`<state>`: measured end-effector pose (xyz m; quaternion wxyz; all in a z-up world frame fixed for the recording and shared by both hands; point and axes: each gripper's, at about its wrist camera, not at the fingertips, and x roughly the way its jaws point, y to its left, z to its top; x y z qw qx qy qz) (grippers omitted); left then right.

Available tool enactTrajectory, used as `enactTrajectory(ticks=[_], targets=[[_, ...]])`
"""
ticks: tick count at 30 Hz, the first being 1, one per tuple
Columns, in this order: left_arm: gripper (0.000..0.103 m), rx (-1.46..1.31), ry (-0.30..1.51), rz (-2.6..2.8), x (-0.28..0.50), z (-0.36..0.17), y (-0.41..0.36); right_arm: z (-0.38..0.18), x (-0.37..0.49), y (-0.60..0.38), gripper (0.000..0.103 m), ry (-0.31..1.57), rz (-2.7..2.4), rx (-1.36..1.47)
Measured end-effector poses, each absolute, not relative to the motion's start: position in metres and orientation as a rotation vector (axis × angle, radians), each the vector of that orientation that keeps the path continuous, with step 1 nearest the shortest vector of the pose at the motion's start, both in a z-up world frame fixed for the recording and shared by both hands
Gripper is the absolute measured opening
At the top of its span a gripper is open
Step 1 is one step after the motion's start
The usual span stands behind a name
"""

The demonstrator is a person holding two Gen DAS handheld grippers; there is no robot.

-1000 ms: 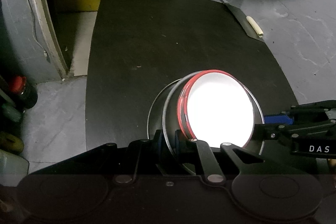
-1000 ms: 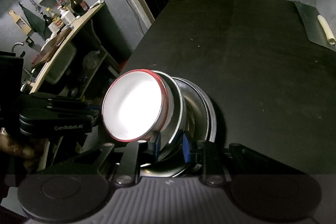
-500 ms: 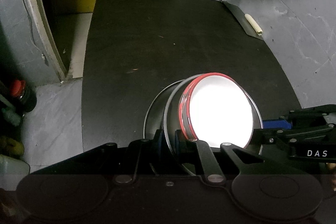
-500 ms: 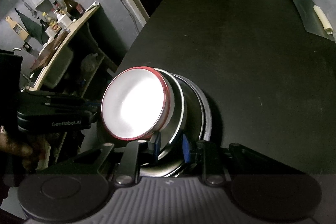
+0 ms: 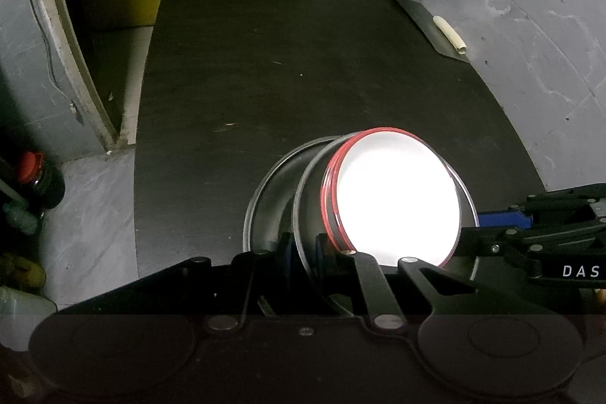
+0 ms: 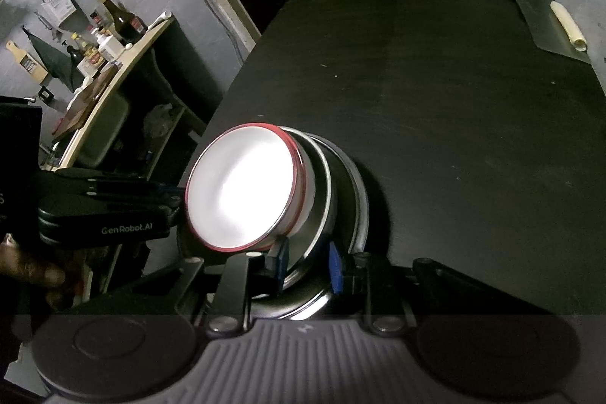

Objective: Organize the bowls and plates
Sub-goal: 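Lower the bowl stack onto the steel plates with the left gripper, then open the left gripper and withdraw it from the bowl rim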

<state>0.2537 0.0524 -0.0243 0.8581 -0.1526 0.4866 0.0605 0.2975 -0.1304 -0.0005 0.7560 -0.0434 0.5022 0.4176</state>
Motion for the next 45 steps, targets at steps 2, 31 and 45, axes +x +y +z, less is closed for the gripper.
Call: enactTrajectory(ticks=[2,31,45], targets=[[0.012,-0.323,1.021,0.125,0.253,-0.024,0.053,0.000,0.297,-0.130,0.026,1.094,0.909,-0.094],[0.022,-0.337,1.027,0.181,0.252,-0.021,0.052,0.000,0.279,-0.133,0.027,1.035,0.860,-0.101],[0.033,-0.318,1.012,0.229,0.246,-0.015,0.048,0.001,0.272,-0.141,0.049,0.993,0.801,-0.112]])
